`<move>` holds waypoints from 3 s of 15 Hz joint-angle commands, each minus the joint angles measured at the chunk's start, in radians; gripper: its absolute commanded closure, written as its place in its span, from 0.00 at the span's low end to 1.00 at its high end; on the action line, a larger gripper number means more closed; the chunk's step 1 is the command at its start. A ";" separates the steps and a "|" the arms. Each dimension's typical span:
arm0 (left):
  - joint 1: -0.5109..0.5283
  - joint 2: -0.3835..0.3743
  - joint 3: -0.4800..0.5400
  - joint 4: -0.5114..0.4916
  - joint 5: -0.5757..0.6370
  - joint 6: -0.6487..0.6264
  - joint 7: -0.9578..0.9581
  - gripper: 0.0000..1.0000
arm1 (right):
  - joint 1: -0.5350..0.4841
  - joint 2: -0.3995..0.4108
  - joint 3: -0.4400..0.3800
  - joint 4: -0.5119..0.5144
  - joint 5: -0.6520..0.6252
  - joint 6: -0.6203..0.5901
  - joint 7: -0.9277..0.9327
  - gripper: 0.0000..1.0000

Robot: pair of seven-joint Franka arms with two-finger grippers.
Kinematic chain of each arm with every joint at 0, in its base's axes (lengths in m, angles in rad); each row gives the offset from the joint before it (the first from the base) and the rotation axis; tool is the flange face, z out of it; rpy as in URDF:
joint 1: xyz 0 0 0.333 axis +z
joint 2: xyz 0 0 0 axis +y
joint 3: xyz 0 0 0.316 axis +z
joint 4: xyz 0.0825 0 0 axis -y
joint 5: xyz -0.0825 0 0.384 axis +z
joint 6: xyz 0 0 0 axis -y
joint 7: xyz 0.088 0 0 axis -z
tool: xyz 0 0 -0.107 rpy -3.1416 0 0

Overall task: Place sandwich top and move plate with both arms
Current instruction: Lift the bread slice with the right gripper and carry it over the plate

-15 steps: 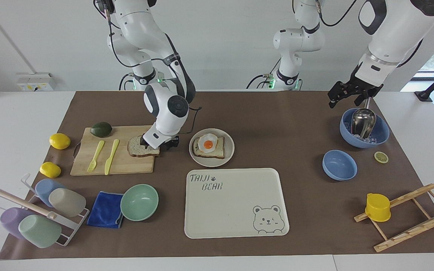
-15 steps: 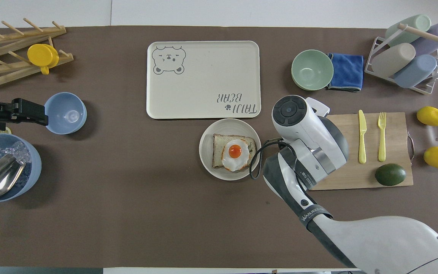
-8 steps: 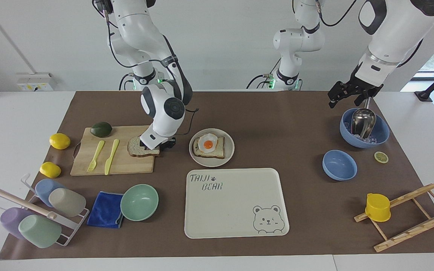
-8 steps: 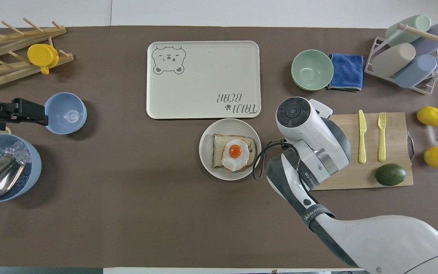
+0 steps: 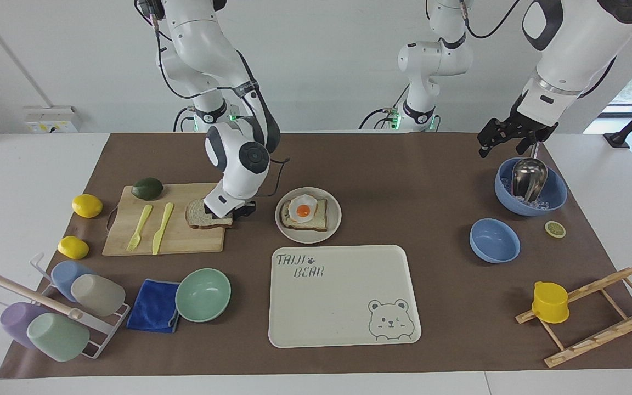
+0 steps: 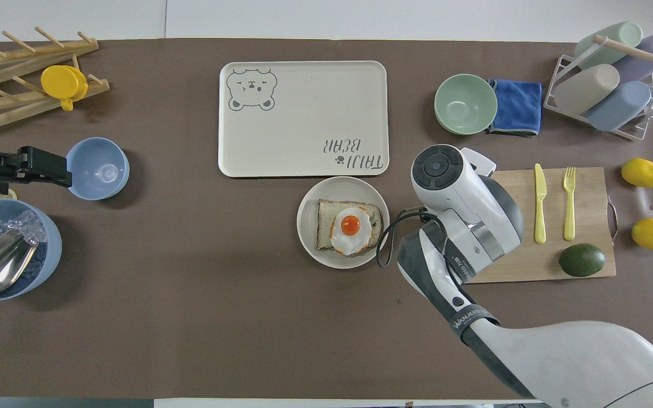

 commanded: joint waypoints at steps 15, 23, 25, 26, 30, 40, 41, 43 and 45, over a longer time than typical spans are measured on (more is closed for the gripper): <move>0.007 -0.012 -0.003 -0.003 0.007 -0.002 0.009 0.00 | 0.042 -0.062 0.031 0.320 -0.017 -0.457 -0.060 1.00; 0.007 -0.012 -0.003 -0.005 0.008 0.007 0.009 0.00 | 0.211 -0.039 0.047 0.422 0.087 -0.503 -0.023 1.00; 0.009 -0.012 -0.002 -0.005 0.008 0.004 0.008 0.00 | 0.249 0.011 0.047 0.518 0.095 -0.503 -0.023 1.00; 0.012 -0.012 -0.002 -0.005 0.008 0.004 0.009 0.00 | 0.257 0.037 0.047 0.567 0.100 -0.510 -0.023 1.00; 0.021 -0.012 -0.002 -0.005 0.008 -0.002 0.008 0.00 | 0.326 0.120 0.047 0.598 0.101 -0.428 0.003 1.00; 0.030 -0.021 -0.002 -0.023 0.008 -0.001 0.011 0.00 | 0.323 0.142 0.047 0.477 0.097 -0.253 0.031 1.00; 0.030 -0.022 -0.002 -0.028 0.008 0.002 0.011 0.00 | 0.322 0.142 0.047 0.466 0.103 -0.235 0.034 1.00; 0.033 -0.025 -0.002 -0.028 0.008 0.005 0.011 0.00 | 0.309 0.133 0.047 0.422 0.112 -0.169 0.063 1.00; 0.040 -0.025 -0.002 -0.031 0.008 0.009 0.011 0.00 | 0.309 0.129 0.047 0.411 0.123 -0.153 0.077 1.00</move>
